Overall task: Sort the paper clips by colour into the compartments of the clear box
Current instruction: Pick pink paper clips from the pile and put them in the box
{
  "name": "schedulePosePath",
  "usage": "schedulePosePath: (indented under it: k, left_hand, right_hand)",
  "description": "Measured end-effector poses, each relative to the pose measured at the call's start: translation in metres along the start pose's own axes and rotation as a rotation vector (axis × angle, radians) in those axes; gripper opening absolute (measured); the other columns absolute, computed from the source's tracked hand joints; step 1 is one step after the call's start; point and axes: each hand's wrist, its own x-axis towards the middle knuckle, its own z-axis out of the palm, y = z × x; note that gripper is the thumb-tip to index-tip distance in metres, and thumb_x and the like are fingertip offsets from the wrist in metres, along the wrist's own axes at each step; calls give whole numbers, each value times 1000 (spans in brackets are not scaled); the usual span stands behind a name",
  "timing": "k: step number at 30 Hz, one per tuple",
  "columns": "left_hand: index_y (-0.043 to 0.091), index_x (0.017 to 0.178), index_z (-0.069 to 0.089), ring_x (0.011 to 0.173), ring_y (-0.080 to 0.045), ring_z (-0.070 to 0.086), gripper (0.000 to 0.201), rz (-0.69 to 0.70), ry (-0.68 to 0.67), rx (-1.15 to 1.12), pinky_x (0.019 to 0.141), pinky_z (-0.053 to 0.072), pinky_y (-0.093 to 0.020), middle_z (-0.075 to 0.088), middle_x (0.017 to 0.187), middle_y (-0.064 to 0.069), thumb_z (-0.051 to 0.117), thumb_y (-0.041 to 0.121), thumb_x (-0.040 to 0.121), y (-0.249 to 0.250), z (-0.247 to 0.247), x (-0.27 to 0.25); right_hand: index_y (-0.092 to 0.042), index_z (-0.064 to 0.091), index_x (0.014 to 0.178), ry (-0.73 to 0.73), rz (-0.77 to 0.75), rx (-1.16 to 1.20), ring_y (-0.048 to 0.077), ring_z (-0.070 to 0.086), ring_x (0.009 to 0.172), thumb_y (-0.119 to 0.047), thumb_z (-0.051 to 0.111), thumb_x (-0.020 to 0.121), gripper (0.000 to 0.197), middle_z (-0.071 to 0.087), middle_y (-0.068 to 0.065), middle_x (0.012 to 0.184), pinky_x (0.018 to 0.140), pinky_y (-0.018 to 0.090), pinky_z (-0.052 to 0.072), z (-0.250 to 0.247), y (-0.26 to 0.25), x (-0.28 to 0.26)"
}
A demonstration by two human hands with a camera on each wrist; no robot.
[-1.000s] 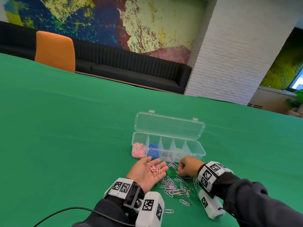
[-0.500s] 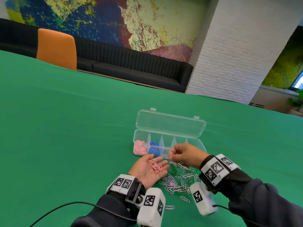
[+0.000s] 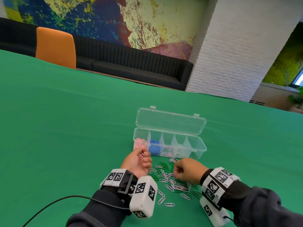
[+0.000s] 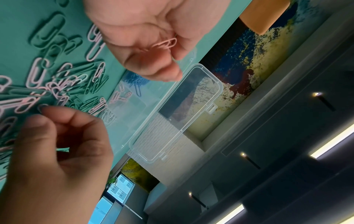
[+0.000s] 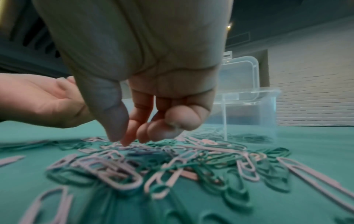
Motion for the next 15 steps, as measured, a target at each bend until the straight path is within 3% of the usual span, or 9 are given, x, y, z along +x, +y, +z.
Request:
schedulePosePath:
  k: [5,8,11,15]
  left_hand:
    - [1,80,55,46,-21,63,34,73,4,-45,43,53,-23,63,61,-14,33,18,100,-4,3,-2]
    - [0,80,56,53,-26,66,39,71,-30,-42,48,55,-30,66,66,-17,30,21,101,-5,5,-2]
    - [0,83,57,58,-28,68,40,36,-36,0,54,56,-32,67,72,-18,30,23,100,-10,5,0]
    - [1,87,58,78,-31,65,39,-19,-28,86,74,48,-39,68,78,-19,31,26,99,-17,5,3]
  right_hand:
    - [-21,52,79,-46,2,-31,13,50,80,-10,55,85,13,55,-3,85,72,21,41,7,-10,3]
    - [-22,46,67,-85,30,-46,14,52,79,-11,56,86,25,55,-3,82,62,16,41,8,-10,6]
    - [-21,45,65,-106,67,-42,15,53,79,-13,56,87,26,56,-2,78,64,17,44,7,-9,7]
    - [-19,47,68,-3,62,125,8,48,65,-14,55,88,22,52,-4,73,58,13,40,-8,-7,1]
